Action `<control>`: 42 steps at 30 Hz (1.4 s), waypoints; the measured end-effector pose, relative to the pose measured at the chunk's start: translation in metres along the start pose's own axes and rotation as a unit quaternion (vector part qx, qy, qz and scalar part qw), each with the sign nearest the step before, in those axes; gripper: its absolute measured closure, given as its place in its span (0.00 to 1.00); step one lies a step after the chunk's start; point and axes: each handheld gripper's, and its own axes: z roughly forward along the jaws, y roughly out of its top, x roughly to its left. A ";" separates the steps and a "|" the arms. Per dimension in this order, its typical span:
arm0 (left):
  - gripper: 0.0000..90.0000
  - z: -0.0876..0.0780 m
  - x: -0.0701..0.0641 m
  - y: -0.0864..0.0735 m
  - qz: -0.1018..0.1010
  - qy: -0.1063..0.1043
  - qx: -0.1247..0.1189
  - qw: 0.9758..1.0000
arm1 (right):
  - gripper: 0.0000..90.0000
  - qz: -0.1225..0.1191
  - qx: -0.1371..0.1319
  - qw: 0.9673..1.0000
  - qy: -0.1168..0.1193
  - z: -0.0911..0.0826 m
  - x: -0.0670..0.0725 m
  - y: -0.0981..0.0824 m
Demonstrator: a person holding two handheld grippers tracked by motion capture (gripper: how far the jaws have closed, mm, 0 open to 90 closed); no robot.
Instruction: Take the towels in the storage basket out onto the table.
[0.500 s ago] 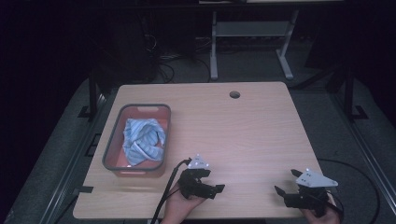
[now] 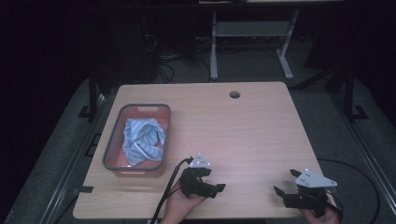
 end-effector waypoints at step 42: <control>0.24 -0.046 0.031 0.080 -0.025 -0.022 -0.016 0.999 | 0.17 0.000 0.002 1.000 -0.003 -0.001 0.002 0.000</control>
